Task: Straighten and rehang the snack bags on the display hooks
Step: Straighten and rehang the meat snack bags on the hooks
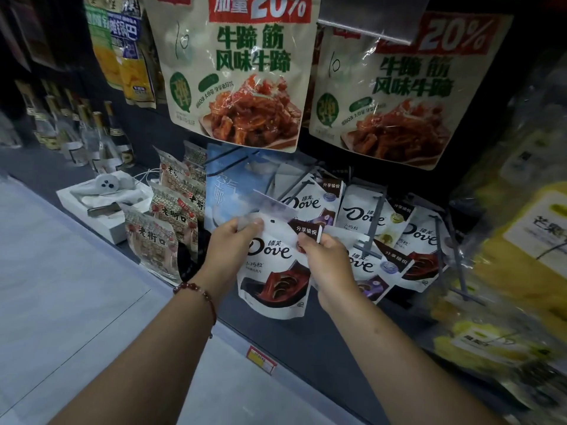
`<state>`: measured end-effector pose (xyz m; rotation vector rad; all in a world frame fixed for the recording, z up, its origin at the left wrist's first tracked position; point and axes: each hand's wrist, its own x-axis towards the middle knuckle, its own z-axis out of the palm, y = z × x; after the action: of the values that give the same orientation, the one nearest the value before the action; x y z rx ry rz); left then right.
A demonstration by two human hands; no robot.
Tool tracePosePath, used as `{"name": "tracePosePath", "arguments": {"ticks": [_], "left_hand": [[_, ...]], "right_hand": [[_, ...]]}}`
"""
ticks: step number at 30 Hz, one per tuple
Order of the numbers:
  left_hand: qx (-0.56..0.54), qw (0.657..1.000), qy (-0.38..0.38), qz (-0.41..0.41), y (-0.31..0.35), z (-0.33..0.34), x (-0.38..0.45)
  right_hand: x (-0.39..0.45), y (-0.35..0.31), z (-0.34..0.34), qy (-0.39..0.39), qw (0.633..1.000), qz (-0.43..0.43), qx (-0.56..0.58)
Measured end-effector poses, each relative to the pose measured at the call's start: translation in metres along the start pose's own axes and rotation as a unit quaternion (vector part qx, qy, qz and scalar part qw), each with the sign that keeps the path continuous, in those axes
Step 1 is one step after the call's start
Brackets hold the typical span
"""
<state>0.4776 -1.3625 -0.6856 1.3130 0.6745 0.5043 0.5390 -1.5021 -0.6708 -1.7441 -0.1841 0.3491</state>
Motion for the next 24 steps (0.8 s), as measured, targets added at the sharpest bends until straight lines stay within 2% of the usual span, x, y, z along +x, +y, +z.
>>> {"name": "tracePosePath", "arguments": {"ticks": [6,12,24], "left_hand": [[-0.037,0.999,-0.032,-0.002,0.008,-0.004,0.009],[-0.067,0.994,-0.082,-0.003,0.012,-0.011,0.014],[0.012,0.997,0.067,0.021,0.008,0.025,0.020]], "right_hand": [[0.004,-0.004,-0.003,-0.005,1.000,-0.029,-0.010],[0.006,-0.010,-0.004,-0.001,1.000,-0.014,-0.004],[0.020,0.000,0.012,0.052,0.998,0.033,0.011]]}}
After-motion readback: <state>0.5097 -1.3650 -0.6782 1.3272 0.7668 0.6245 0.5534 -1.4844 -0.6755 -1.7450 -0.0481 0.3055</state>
